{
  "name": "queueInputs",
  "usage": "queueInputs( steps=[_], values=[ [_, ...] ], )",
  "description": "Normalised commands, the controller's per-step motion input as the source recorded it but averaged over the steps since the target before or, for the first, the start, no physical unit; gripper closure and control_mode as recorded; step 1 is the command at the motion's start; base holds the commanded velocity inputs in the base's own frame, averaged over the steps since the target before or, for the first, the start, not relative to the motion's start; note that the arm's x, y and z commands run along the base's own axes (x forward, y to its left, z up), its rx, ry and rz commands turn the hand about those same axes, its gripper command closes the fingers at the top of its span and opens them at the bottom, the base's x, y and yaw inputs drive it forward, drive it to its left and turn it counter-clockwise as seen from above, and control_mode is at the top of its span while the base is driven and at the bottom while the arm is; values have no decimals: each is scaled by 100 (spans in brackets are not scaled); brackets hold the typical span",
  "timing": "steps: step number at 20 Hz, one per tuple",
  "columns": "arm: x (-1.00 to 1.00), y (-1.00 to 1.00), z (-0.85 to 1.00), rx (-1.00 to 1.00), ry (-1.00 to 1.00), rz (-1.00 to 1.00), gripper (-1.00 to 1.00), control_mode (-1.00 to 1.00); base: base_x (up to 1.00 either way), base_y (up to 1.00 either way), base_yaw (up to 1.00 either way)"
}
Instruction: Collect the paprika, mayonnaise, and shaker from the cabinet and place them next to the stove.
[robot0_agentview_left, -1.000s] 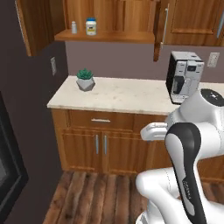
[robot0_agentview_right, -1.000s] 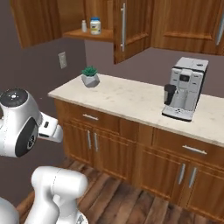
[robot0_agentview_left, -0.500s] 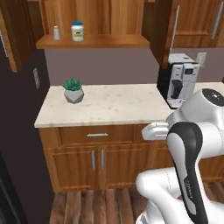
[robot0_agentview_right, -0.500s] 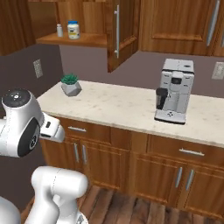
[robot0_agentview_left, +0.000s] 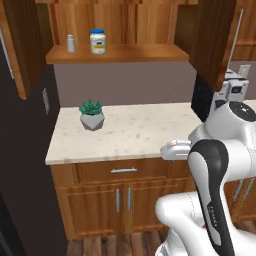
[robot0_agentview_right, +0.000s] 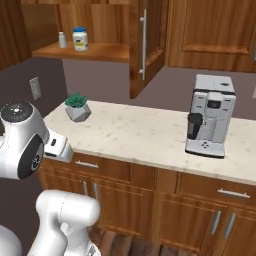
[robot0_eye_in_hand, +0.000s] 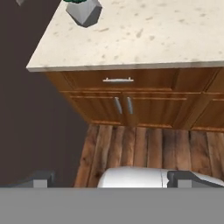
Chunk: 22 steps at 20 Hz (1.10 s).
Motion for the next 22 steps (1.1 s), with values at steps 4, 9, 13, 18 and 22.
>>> queueInputs(
  steps=[4,9,13,18,22],
  values=[
    [0,0,0,0,0,0,-100,100,75,44,-6],
    [0,0,0,0,0,0,-100,100,73,54,-7],
    [0,0,0,0,0,0,-100,100,74,36,-9],
    [0,0,0,0,0,0,-100,100,79,29,-10],
    [0,0,0,0,0,0,-100,100,75,31,-8]
  ],
)
